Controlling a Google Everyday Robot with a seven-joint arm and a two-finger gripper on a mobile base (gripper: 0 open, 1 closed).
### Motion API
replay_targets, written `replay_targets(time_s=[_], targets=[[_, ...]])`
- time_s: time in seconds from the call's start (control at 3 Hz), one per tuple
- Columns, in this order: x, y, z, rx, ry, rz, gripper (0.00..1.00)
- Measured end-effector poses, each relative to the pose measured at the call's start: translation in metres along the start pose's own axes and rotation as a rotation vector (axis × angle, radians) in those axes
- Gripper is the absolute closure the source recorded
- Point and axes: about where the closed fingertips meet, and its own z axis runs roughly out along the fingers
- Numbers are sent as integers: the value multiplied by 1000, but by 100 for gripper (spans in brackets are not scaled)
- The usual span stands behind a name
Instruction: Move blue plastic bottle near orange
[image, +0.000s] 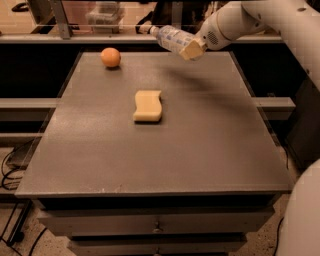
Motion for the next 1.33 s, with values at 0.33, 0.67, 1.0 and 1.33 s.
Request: replay_targets(time_s=[0.33, 0.67, 1.0, 1.33], targets=[[-2, 8, 9, -28, 5, -10, 100], [-13, 32, 34, -95, -2, -44, 100], [-18, 49, 60, -142, 6, -60, 81], [-18, 56, 84, -161, 15, -38, 58]])
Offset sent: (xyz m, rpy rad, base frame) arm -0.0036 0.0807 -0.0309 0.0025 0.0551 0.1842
